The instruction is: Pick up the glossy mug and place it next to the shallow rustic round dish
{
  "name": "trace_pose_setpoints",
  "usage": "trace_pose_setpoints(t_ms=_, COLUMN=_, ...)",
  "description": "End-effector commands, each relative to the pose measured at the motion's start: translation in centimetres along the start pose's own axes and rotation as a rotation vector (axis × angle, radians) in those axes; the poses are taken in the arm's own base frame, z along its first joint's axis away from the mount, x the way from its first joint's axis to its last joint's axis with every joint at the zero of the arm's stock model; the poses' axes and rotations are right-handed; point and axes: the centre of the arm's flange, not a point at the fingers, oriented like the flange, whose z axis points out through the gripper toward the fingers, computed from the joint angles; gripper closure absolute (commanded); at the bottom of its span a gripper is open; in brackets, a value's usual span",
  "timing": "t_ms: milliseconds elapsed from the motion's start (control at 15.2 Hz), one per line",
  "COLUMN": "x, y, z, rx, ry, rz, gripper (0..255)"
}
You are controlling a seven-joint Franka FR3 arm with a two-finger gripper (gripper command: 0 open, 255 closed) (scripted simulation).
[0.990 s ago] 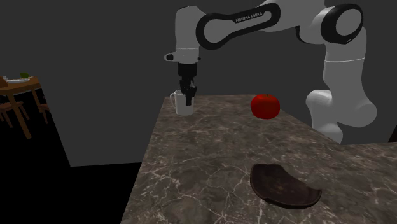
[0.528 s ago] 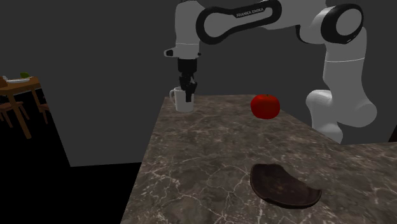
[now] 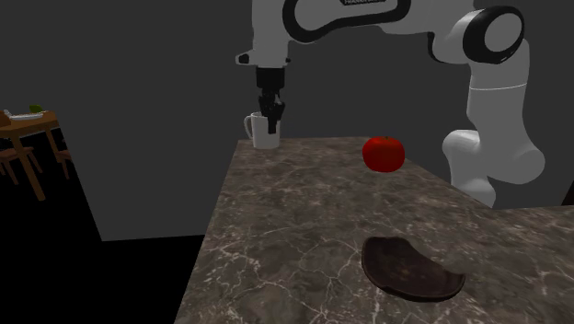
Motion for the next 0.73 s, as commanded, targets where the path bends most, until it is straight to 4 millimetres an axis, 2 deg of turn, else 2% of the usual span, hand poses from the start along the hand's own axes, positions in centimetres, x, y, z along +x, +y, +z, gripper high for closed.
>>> trace_pose_setpoints(t_ms=0, x=0.0, y=0.1, z=-1.1, rx=0.0, ry=0.0, rz=0.0, gripper=255)
trace_pose_setpoints(t_ms=660, x=0.0, y=0.4, z=-6.3, rx=0.0, ry=0.0, rz=0.0, gripper=255)
